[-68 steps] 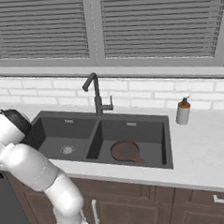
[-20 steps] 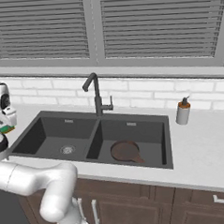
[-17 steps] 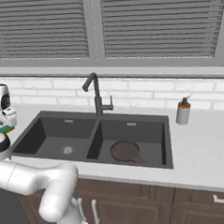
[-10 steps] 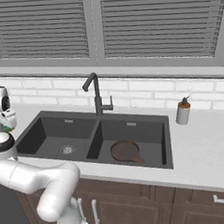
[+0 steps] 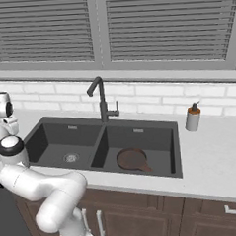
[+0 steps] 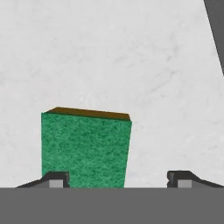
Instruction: Pick the pan and sponge and place them into the sink. Then turn on the water.
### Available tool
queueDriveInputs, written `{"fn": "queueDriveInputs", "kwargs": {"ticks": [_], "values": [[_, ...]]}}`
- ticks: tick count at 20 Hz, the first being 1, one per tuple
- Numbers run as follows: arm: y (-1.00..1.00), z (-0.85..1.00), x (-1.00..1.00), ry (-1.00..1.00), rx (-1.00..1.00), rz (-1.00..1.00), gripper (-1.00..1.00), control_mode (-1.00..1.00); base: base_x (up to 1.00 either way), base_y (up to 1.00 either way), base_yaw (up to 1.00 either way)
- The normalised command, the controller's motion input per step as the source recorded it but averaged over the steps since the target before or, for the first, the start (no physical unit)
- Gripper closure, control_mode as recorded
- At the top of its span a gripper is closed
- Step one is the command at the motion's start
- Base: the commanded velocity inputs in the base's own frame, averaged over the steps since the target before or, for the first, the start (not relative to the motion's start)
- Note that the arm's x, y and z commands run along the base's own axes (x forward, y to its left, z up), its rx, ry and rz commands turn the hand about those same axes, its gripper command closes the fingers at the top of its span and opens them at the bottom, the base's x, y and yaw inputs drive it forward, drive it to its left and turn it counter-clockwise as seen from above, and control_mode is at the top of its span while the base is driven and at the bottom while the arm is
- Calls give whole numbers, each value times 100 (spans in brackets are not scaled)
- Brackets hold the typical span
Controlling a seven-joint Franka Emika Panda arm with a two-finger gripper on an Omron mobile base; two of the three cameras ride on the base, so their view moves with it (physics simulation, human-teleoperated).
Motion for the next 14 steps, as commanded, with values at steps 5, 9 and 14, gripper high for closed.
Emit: {"fn": "queueDriveInputs", "kwargs": {"ticks": [5, 9, 14], "values": [[30, -18, 22, 1, -7, 0, -100, -100, 0, 0, 0], [10, -28, 11, 1, -2, 0, -100, -100, 0, 0, 0], [0, -50, 0, 1, 0, 0, -100, -100, 0, 0, 0]]}}
